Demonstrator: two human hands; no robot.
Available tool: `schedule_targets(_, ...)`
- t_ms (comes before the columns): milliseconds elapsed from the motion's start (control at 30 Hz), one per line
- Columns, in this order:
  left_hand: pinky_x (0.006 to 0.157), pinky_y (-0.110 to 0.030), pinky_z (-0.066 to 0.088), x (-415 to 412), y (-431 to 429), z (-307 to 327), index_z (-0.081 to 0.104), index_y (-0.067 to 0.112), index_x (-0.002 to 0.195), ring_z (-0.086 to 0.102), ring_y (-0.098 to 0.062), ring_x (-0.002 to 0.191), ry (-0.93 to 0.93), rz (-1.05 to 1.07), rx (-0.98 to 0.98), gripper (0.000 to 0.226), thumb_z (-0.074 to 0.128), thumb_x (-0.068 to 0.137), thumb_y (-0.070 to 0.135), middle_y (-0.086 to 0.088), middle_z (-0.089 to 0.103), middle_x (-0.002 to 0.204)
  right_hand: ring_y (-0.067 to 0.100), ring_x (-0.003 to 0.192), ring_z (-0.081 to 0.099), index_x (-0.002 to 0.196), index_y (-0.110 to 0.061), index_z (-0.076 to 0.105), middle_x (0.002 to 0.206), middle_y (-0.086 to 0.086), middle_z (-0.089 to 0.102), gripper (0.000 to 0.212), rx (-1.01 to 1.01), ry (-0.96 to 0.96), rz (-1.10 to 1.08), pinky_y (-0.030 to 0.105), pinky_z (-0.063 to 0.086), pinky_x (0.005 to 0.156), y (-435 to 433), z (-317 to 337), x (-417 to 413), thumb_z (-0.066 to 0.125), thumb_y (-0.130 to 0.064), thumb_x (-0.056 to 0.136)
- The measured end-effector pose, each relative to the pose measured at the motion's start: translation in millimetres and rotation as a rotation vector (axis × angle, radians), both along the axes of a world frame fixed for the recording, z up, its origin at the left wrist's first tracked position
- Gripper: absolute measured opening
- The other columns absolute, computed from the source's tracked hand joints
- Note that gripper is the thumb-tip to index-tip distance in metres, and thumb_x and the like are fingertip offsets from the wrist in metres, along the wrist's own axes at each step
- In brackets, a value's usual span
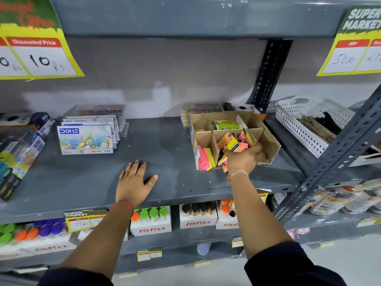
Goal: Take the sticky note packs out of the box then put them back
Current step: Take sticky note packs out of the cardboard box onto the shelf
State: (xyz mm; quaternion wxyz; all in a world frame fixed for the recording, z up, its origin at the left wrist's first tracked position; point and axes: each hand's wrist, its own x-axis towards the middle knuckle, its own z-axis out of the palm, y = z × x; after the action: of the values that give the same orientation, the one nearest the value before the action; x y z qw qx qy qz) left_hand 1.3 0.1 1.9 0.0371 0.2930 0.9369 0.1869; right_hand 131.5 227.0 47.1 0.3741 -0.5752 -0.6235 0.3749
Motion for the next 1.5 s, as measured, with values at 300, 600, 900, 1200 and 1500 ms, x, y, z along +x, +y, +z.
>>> schedule_targets(300,0.120,-0.042,0.014,0.0,-0.3,-0.3,0.030,0.015,0.140,0.016,-0.026,0.144,0.011,-0.003,-0.004,0.060,0.043,0.090,0.045,-0.008,0.025,0.154,0.042,0.113,0.048,0.121,0.001,0.040,0.124,0.027,0.046,0.065,0.176,-0.241,0.047,0.046,0.046,0.090,-10.2,1.4,-5.4,0.074,-0.018,0.069)
schedule_targets(600,0.120,-0.042,0.013,-0.7,-0.9,-0.7,0.029,0.016,0.140,0.015,-0.026,0.144,0.014,-0.009,-0.015,0.060,0.042,0.090,0.046,-0.007,0.024,0.154,0.037,0.118,0.053,0.132,-0.004,0.035,0.129,0.018,0.053,0.081,0.022,-0.169,0.098,0.046,0.048,0.091,8.5,4.7,2.5,0.080,-0.017,0.066)
schedule_targets(900,0.121,-0.041,0.011,-1.2,-2.3,0.0,0.025,0.016,0.141,0.012,-0.025,0.145,0.001,-0.021,-0.047,0.061,0.038,0.091,0.047,-0.006,0.020,0.155,0.038,0.113,0.055,0.121,-0.002,0.042,0.127,0.019,0.052,0.068,0.048,-0.159,0.161,0.042,0.049,0.089,16.5,15.6,9.6,0.081,-0.006,0.065)
schedule_targets(1200,0.120,-0.037,0.009,-23.4,-17.3,6.3,0.020,0.010,0.143,0.008,-0.024,0.146,-0.045,0.019,-0.032,0.053,0.031,0.096,0.033,-0.008,0.014,0.157,0.024,0.101,0.059,0.117,-0.008,0.049,0.116,0.009,0.062,0.070,0.286,0.151,0.254,0.025,0.042,0.080,-37.7,93.0,-3.0,0.086,-0.015,0.058)
schedule_targets(1500,0.120,-0.037,0.003,-41.2,-33.6,2.6,0.011,0.014,0.145,0.000,-0.022,0.146,-0.056,-0.010,-0.097,0.054,0.025,0.097,0.035,-0.005,0.007,0.158,0.021,0.073,0.061,0.066,-0.008,0.063,0.072,0.003,0.061,0.019,-0.385,-0.424,1.014,0.029,0.051,0.068,-62.8,74.9,-105.3,0.081,-0.004,0.067)
